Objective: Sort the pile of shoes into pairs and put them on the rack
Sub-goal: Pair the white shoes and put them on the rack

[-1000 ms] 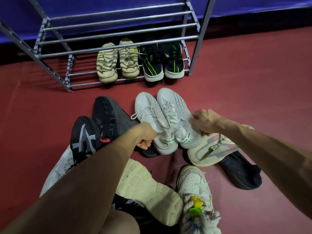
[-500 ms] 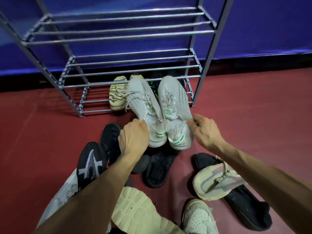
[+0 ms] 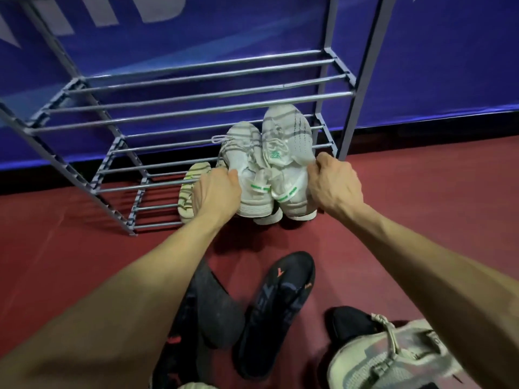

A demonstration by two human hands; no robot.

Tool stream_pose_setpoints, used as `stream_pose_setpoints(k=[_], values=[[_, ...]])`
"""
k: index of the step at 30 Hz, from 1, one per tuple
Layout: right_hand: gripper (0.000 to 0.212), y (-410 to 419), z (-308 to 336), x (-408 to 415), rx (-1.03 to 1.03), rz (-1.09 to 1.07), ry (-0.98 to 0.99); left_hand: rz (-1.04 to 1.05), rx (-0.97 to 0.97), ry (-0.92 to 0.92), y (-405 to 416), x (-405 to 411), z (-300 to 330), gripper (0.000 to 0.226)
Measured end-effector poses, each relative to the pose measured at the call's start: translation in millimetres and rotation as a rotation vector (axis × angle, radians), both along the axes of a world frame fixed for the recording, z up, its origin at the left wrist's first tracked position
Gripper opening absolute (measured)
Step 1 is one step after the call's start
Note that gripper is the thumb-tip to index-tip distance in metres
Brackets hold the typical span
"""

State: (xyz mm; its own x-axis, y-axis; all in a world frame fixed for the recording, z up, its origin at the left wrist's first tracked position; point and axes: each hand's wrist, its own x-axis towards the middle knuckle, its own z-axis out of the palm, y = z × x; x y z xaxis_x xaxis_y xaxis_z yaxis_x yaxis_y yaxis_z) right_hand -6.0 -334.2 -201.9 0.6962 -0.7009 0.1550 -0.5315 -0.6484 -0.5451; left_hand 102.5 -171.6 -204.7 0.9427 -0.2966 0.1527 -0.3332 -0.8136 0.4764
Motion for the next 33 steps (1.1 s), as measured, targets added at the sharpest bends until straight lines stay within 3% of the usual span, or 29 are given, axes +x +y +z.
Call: stream_pose_setpoints(k=[8, 12, 16, 19, 21, 25, 29, 33], values=[[0.030, -26.6, -11.3, 67.5, -0.088, -0.199, -0.099, 0.034, 0.064, 0.029, -61.5, 62.8, 3.6, 0.044], [0.055, -15.8, -45.7, 71.0, -0.394, -0.016, 0.009, 0.001, 0.142, 0.111, -66.6, 77.8, -7.6, 0.045], [0.059, -19.2, -47.3, 62.3, -0.436, -0.003, 0.097, -0.029, 0.121, 0.188, -62.8, 75.8, -11.8, 0.044], [0.045, -14.5, -35.2, 64.1, -0.494, 0.084, 0.110, -0.081, 0.054, 0.242, -56.1, 72.7, -7.3, 0.040], [0.046, -11.2, -32.3, 59.7, -0.448, 0.100, 0.132, -0.113, 0.014, 0.278, -49.0, 68.0, -5.9, 0.038], [0.036, -7.8, -34.2, 45.8, -0.402, 0.184, 0.017, -0.112, -0.005, 0.293, -45.9, 57.4, 0.0, 0.025], [0.016, -16.5, -35.4, 35.0, -0.449, 0.128, -0.036, -0.127, 0.006, 0.277, -59.0, 38.9, 5.5, 0.024], [0.021, -23.8, -33.5, 24.2, -0.414, 0.100, -0.050, -0.089, -0.046, 0.255, -76.1, 33.7, 7.0, 0.025]])
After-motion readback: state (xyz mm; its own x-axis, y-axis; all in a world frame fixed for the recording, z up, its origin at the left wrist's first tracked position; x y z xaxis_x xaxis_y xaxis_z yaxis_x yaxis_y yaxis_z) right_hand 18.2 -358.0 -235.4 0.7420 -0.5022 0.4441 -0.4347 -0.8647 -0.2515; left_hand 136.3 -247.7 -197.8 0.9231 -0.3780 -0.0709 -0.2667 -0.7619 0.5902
